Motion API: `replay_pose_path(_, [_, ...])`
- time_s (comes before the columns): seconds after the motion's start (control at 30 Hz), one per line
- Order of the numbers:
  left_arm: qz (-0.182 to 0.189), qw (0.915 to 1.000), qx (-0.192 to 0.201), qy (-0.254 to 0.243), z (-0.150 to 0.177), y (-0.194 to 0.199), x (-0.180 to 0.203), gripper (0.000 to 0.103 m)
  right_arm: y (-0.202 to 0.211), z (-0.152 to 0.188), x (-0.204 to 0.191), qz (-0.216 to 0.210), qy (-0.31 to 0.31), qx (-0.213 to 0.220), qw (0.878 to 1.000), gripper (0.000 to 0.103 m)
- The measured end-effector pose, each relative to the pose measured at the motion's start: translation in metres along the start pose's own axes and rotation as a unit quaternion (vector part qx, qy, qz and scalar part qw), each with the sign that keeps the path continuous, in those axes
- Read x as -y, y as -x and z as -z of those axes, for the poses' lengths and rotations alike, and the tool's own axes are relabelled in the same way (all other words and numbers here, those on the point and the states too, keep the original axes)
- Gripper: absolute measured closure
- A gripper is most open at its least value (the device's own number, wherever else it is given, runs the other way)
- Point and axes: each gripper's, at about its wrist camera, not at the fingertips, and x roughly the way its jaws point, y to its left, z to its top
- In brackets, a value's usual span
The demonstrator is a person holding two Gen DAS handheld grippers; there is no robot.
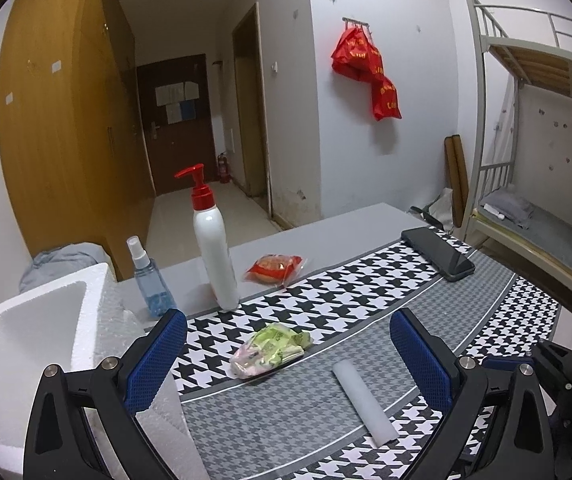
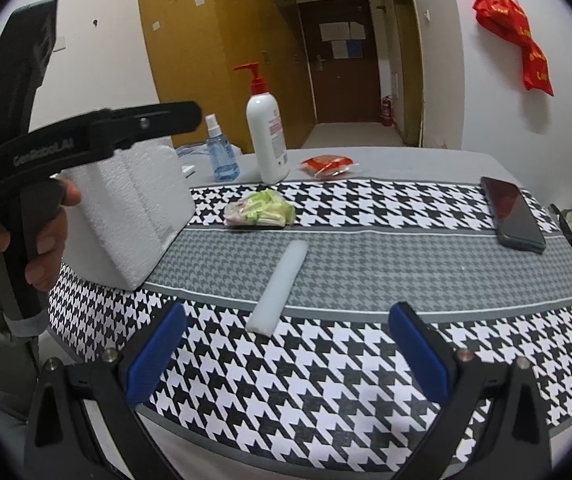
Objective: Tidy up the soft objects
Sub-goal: 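Move the open left tool down toward the green-and-pink wrapped packet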
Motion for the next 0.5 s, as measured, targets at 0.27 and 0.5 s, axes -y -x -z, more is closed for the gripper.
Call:
replay_pose_path(0.27, [0.005, 0.9999, -0.014, -0.008, 0.001, -0.014, 0.003, 0.003, -0.006, 0.001, 0.005, -0.006, -0.002, -0.005, 1.000, 0.000])
replay_pose_path(0.5, [0.009, 0.9991, -0.040, -0.005, 0.005, -0.033, 0.002, 0.006, -0.010, 0.002, 0.009, -0.010, 0.001, -0.010, 1.000, 0.000])
